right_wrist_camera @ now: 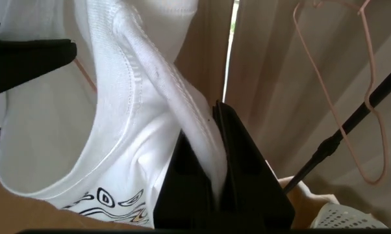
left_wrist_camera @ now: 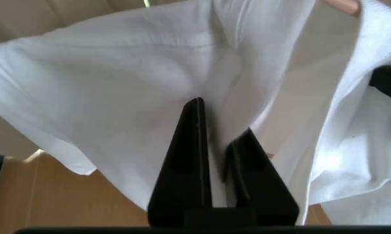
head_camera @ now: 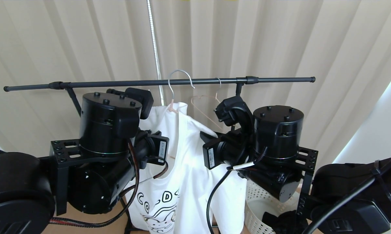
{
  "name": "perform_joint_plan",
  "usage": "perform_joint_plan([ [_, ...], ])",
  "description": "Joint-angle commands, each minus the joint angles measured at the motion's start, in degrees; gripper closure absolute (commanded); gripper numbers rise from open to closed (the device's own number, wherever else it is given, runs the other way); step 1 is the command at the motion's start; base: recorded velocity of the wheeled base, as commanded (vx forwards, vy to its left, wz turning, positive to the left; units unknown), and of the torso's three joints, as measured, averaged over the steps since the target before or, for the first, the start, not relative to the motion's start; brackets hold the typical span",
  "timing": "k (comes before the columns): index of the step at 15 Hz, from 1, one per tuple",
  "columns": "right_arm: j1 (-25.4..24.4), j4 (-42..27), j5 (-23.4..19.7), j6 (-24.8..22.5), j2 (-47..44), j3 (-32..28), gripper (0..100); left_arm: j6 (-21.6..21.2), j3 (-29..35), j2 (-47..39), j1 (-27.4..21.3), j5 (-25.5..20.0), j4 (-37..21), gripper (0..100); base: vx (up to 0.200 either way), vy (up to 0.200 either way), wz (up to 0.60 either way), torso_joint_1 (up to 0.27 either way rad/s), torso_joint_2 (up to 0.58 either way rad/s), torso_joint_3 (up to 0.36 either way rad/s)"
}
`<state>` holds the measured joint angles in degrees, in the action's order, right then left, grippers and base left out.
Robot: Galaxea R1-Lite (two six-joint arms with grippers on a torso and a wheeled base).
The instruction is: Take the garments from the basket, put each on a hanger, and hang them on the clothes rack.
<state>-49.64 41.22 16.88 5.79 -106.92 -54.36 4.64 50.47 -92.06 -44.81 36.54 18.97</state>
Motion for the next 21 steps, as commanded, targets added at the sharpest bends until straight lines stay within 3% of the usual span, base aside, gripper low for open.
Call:
perform_joint_plan([
  [1,-0.02,0.0,-0.01,0.01,0.22,0.04,100,-0.16,-0.11,0.13,-0.01,0.03,0.81,0,0.0,0.0,0.0,0.0,0.0,0.0],
  [5,0.33,0.0,-0.01,-0.17,0.49,-0.05,100,-0.6,-2.74,5.05,0.08,-0.06,1.25,0,0.0,0.0,0.0,0.0,0.0,0.0],
  [8,2.09,0.0,-2.56,-0.17,1.45,0.39,100,-1.48,-4.06,8.66,0.6,-0.15,1.07,0,0.0,0.0,0.0,0.0,0.0,0.0],
  [9,3.59,0.0,-3.79,-0.17,2.33,1.01,100,-4.21,-5.64,10.94,1.83,-0.15,1.25,0,0.0,0.0,0.0,0.0,0.0,0.0],
  [11,5.87,-0.08,-6.6,-1.22,3.74,1.98,100,-5.0,-7.05,13.66,2.45,-2.17,1.25,0,0.0,0.0,0.0,0.0,0.0,0.0],
  [15,10.53,0.09,-13.72,-4.21,6.38,4.7,100,-6.23,-10.65,17.0,4.73,-7.88,1.07,0,0.0,0.0,0.0,0.0,0.0,0.0],
  [19,16.77,0.18,-23.48,-8.08,10.33,8.65,100,-10.18,-16.02,19.29,13.44,-21.68,1.16,0,0.0,0.0,0.0,0.0,0.0,0.0],
  [21,20.37,0.09,-29.36,-10.8,11.74,10.24,100,-11.15,-17.86,19.2,17.13,-26.08,1.25,0,0.0,0.0,0.0,0.0,0.0,0.0],
])
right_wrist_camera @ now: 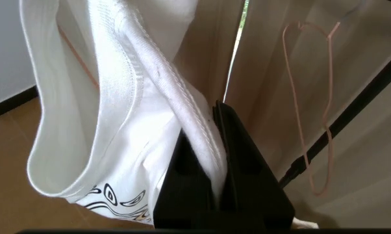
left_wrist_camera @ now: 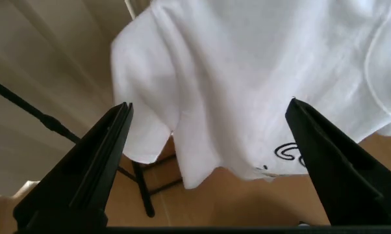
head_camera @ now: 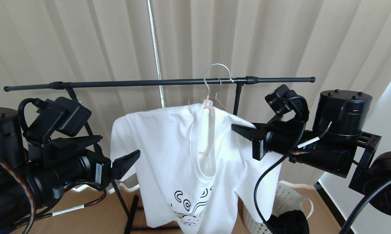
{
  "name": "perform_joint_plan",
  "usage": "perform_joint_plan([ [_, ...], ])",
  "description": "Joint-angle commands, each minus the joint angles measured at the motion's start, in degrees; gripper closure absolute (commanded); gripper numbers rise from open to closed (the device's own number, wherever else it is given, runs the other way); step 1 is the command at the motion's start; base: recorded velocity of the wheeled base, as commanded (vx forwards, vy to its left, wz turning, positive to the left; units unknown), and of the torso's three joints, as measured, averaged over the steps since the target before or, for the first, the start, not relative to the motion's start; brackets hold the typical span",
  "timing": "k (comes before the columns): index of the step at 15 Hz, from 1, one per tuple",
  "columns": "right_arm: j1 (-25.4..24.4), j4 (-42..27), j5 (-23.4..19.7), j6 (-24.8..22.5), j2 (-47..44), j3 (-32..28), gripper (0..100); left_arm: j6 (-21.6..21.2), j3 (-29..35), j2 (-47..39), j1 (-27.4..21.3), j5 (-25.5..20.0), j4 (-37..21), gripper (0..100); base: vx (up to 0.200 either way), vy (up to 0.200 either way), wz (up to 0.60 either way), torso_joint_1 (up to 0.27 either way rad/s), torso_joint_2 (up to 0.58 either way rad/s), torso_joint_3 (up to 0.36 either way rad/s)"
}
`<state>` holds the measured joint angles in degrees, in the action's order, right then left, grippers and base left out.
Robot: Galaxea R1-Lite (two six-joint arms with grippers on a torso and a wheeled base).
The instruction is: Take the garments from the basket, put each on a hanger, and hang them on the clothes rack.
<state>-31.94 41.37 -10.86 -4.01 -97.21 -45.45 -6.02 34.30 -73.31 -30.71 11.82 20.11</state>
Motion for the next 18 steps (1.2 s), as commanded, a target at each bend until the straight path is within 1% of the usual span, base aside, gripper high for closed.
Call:
perform_joint_plan([
  [1,3.73,-0.07,-2.94,-1.17,2.37,1.5,100,-0.66,-2.4,0.36,4.17,-3.39,0.1,0,0.0,0.0,0.0,0.0,0.0,0.0],
  [3,5.31,-0.07,-4.96,-1.7,2.9,2.2,100,-0.83,-3.89,0.19,7.24,-8.57,0.1,0,0.0,0.0,0.0,0.0,0.0,0.0],
  [6,6.45,-0.07,-7.16,-2.41,3.34,2.91,100,-0.92,-5.3,-0.34,9.7,-11.91,0.19,0,0.0,0.0,0.0,0.0,0.0,0.0],
  [7,6.71,-0.07,-7.77,-2.84,3.52,3.26,100,-0.92,-5.3,-1.3,10.05,-12.09,0.19,0,0.0,0.0,0.0,0.0,0.0,0.0],
  [8,7.42,-0.07,-9.35,-4.87,3.87,3.87,100,-0.83,-5.21,-3.24,11.28,-12.18,0.63,0,0.0,0.0,0.0,0.0,0.0,0.0],
  [10,7.77,-0.07,-11.55,-5.66,4.57,4.75,100,-0.57,-5.21,-5.96,11.72,-12.18,3.26,0,0.0,0.0,0.0,0.0,0.0,0.0],
  [12,7.77,-0.07,-11.64,-5.66,4.92,4.75,100,-0.31,-5.39,-7.98,11.72,-12.09,5.9,0,0.0,0.0,0.0,0.0,0.0,0.0],
  [16,7.77,-0.07,-11.73,-5.66,5.71,5.02,100,-0.31,-5.39,-10.27,11.72,-12.09,6.87,0,0.0,0.0,0.0,0.0,0.0,0.0],
  [17,7.77,-0.07,-11.73,-5.66,5.71,5.02,100,-0.31,-5.39,-10.71,11.72,-12.0,7.83,0,0.0,0.0,0.0,0.0,0.0,0.0],
  [18,7.77,-0.07,-11.73,-5.66,5.8,5.02,100,-0.22,-5.39,-10.71,11.72,-12.0,8.01,100,0.0,0.0,0.0,0.0,0.0,0.0],
])
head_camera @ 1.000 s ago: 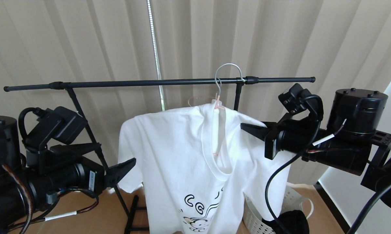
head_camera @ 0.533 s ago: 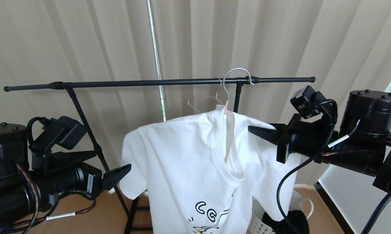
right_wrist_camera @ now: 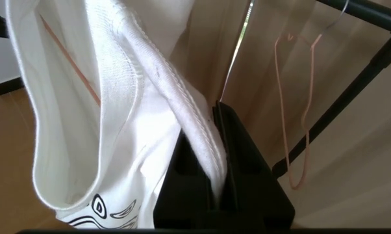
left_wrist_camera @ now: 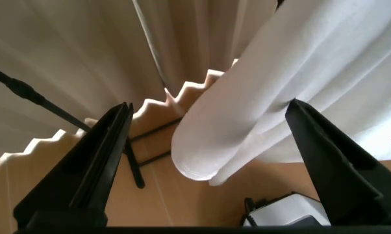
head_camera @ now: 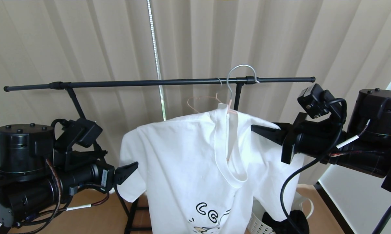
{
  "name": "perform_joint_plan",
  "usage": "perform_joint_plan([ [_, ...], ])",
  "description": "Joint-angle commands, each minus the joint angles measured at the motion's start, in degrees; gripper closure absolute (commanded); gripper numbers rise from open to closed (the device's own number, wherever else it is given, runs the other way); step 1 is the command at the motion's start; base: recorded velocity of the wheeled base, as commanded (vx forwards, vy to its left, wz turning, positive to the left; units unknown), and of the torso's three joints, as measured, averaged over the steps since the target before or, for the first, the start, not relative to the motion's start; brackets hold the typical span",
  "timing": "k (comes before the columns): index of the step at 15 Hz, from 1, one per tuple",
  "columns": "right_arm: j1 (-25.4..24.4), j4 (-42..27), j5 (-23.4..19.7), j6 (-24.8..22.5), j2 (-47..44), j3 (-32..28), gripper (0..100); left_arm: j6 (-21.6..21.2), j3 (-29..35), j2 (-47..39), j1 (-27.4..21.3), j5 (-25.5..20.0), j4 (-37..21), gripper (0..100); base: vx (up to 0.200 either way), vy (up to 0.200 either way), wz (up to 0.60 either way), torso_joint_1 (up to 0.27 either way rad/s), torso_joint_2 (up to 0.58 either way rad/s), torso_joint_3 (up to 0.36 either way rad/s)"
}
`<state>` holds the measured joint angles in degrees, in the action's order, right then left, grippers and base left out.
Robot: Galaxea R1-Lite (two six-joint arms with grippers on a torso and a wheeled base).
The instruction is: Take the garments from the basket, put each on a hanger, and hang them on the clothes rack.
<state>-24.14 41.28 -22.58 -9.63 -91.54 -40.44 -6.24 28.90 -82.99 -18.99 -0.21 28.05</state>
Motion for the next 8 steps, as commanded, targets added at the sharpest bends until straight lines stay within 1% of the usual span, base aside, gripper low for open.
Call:
perform_joint_plan([
  [1,-0.03,0.03,-0.01,-0.04,0.05,0.01,100,0.0,0.01,-1.03,0.01,0.03,0.07,100,0.0,0.0,0.0,0.0,0.0,0.0],
  [4,-0.03,0.03,-0.01,-0.04,-0.04,-0.08,100,0.09,0.1,-1.03,0.1,0.03,0.07,100,0.0,0.0,0.0,0.0,0.0,0.0],
  [6,-0.03,0.03,-0.01,-0.04,-0.04,-0.17,100,1.5,0.01,-1.03,0.45,0.03,0.25,100,0.0,0.0,0.0,0.0,0.0,0.0],
  [7,0.06,0.03,-0.01,0.05,0.05,-0.26,100,2.81,0.01,-0.94,1.5,0.03,0.25,100,0.0,0.0,0.0,0.0,0.0,0.0],
  [8,0.06,0.03,-0.01,0.05,0.05,-0.35,100,3.17,-0.08,-0.94,2.47,0.03,0.25,100,0.0,0.0,0.0,0.0,0.0,0.0],
])
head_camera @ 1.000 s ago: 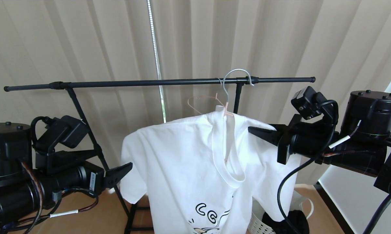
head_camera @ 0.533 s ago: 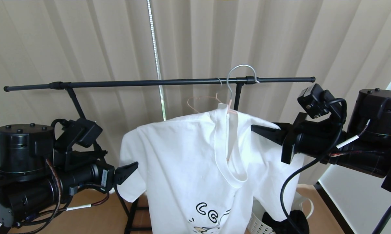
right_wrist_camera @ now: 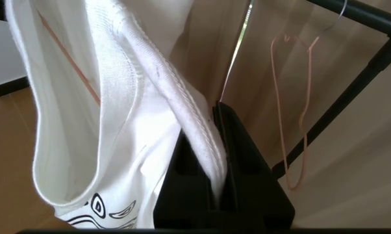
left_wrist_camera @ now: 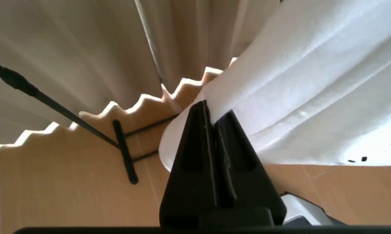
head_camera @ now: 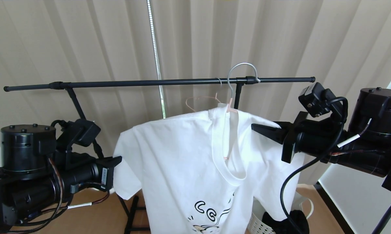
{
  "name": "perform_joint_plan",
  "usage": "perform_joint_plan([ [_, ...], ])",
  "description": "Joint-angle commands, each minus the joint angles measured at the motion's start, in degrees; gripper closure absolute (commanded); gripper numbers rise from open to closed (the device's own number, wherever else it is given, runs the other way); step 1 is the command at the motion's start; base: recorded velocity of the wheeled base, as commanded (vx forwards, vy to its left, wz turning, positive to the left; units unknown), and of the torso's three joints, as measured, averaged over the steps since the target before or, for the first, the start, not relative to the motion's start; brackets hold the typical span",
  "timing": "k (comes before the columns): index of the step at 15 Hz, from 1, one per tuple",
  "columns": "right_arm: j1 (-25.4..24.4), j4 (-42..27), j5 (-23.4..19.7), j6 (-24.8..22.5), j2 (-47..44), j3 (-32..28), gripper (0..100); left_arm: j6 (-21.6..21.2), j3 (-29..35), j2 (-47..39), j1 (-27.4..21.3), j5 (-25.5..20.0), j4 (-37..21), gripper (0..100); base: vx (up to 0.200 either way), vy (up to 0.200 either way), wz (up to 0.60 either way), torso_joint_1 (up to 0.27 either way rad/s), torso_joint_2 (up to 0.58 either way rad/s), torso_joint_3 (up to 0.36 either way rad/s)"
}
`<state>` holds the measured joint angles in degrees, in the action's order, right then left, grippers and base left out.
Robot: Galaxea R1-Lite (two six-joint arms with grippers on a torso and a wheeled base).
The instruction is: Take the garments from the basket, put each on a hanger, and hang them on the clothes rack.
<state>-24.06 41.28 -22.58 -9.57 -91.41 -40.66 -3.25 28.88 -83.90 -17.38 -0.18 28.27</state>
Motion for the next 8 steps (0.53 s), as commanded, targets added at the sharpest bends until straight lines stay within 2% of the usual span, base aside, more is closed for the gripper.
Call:
perform_joint_plan([
  [1,0.16,0.03,-0.01,-0.01,-0.18,-0.21,100,0.18,-0.14,-0.04,1.74,-0.08,0.03,100,0.0,0.0,0.0,0.0,0.0,0.0],
  [3,0.16,0.12,-0.01,-0.01,-0.26,-0.3,100,0.18,-0.58,0.05,3.58,-0.08,0.03,100,0.0,0.0,0.0,0.0,0.0,0.0],
  [8,0.6,0.12,-0.01,0.17,-0.26,-0.48,100,0.35,-2.69,0.31,4.46,-0.08,0.12,100,0.0,0.0,0.0,0.0,0.0,0.0],
])
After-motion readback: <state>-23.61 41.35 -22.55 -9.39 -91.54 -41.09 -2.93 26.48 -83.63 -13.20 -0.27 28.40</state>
